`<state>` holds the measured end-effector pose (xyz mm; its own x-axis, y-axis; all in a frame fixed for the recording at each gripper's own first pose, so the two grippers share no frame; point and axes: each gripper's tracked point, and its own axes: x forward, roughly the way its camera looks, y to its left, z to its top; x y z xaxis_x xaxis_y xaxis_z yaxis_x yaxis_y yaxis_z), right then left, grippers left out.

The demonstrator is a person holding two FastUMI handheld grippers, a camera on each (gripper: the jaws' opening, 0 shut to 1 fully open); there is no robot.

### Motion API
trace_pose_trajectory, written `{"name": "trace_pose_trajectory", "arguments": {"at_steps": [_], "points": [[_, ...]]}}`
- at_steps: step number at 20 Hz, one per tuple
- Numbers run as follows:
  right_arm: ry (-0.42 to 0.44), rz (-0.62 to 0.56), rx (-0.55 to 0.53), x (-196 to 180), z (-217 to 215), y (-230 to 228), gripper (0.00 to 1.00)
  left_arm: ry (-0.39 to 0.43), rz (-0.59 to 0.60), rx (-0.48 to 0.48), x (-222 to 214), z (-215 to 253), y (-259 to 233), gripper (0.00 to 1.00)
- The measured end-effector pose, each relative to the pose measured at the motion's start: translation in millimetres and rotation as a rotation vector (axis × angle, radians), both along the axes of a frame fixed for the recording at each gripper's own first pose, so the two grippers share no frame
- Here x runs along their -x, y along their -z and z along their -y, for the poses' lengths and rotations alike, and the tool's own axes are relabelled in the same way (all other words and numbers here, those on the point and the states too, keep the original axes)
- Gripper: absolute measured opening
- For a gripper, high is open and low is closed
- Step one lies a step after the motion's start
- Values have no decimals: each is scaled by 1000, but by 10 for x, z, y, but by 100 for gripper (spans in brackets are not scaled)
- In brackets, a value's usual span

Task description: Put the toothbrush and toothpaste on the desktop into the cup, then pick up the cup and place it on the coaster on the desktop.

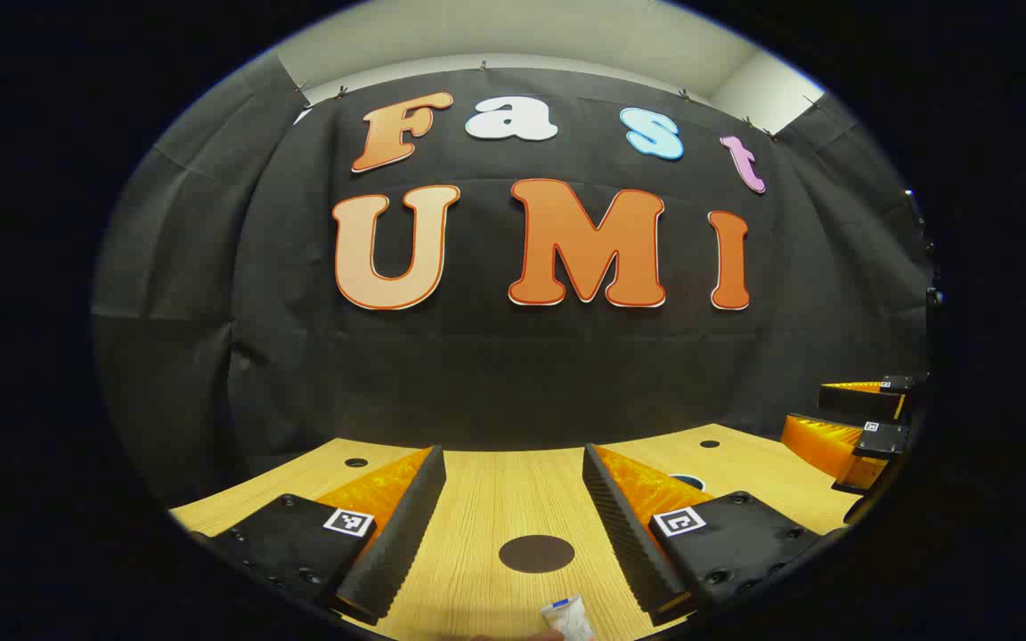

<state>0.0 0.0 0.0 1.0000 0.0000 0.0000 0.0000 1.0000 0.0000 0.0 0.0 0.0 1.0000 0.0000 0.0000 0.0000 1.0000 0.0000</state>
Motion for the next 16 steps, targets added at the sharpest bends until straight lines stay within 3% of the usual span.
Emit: {"name": "trace_pose_trajectory", "arguments": {"at_steps": [16], "points": [[-10, -17, -6, 4, -37, 45, 98, -3, -16, 7, 13, -11, 7, 98]]}}
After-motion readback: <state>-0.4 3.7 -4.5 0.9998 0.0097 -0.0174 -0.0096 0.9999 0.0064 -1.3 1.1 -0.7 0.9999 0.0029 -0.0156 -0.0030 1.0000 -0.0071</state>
